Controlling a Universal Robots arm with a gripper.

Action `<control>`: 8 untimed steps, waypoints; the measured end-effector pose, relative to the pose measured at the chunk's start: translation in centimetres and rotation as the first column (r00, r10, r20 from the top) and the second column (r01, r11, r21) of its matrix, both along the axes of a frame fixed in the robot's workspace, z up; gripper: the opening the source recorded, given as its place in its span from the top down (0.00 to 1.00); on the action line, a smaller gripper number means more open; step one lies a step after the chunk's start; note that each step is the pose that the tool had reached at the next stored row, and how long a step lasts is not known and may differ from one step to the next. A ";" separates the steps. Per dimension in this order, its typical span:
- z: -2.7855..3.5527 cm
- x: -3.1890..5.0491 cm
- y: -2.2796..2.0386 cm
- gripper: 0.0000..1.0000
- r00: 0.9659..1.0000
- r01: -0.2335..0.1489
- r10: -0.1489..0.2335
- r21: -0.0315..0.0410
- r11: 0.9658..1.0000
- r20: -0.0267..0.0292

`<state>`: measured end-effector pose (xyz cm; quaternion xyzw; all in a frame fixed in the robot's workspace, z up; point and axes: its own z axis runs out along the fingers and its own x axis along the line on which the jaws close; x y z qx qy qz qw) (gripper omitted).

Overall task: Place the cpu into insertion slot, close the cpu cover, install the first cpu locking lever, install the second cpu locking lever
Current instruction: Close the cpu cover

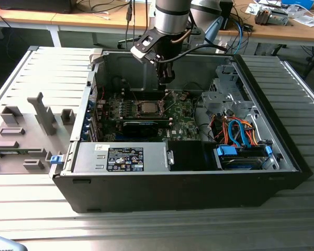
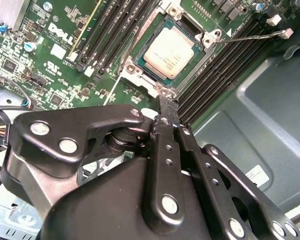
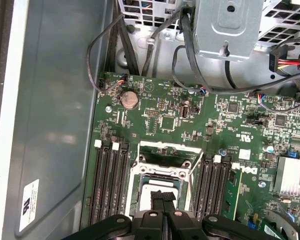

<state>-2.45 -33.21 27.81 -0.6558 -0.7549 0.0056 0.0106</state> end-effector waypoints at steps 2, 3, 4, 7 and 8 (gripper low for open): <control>0.05 0.03 0.00 0.89 1.000 0.000 0.000 0.000 1.000 0.000; 0.05 0.09 0.00 0.89 1.000 0.000 0.000 0.000 1.000 0.000; 0.06 0.19 -0.01 0.89 1.000 0.000 0.000 0.000 1.000 0.000; 0.06 0.43 0.00 0.89 1.000 0.000 0.000 0.000 1.000 -0.001; 0.06 0.47 0.00 0.89 1.000 0.000 0.000 0.000 1.000 0.000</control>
